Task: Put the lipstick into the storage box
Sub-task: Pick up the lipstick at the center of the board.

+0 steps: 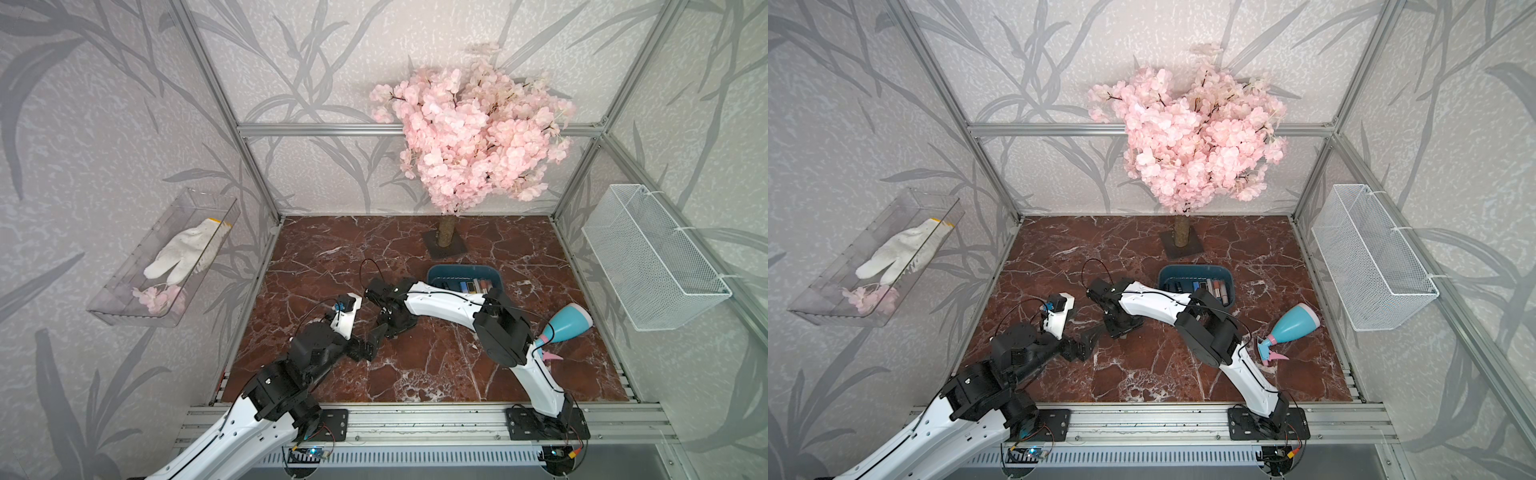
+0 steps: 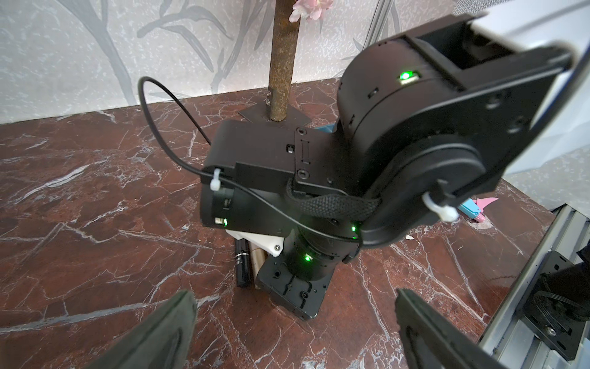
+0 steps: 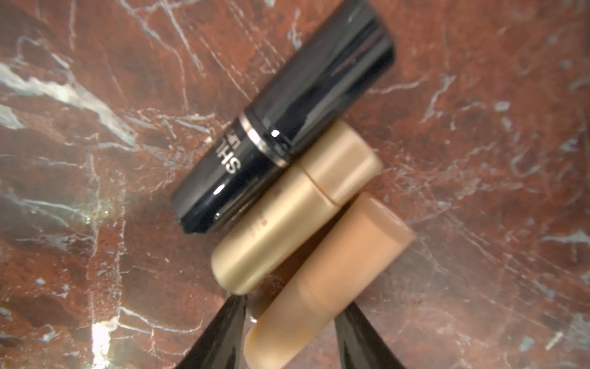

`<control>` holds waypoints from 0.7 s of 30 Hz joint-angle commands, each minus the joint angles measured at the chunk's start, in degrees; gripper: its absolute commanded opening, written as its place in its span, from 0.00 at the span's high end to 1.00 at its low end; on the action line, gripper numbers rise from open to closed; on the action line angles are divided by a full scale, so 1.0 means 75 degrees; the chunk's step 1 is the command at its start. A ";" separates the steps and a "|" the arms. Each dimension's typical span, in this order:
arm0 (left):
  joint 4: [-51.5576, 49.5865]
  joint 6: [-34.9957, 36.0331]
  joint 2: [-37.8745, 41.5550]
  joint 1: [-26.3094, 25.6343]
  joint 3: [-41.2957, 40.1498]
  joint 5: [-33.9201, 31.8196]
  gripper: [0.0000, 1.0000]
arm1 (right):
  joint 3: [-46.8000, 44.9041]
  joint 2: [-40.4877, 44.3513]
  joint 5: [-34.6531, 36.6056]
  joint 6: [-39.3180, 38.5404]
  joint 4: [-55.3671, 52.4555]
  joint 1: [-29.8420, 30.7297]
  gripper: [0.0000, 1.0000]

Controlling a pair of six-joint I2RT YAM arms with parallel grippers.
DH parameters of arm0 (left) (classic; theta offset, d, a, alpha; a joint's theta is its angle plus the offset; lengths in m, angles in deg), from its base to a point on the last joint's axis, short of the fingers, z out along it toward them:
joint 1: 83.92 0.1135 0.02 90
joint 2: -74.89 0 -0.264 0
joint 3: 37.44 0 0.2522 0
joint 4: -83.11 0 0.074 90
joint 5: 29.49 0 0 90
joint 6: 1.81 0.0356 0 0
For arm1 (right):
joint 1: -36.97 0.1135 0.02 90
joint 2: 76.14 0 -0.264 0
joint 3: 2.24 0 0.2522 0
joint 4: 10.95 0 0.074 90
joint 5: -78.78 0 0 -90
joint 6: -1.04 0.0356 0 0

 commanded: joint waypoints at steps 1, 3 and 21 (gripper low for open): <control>0.0265 0.0073 0.0048 0.0032 -0.0106 -0.0124 0.00 | -0.0182 0.0034 0.0209 -0.0055 -0.0363 -0.0106 0.50; 0.0308 0.0055 0.0004 0.0032 -0.0109 -0.0110 0.00 | -0.0349 0.0134 0.0221 -0.0043 -0.0288 -0.0214 0.50; 0.0694 0.0131 -0.0654 0.0041 0.0008 0.0053 0.00 | -0.0653 0.0327 0.0092 -0.0512 0.0300 -0.0968 0.74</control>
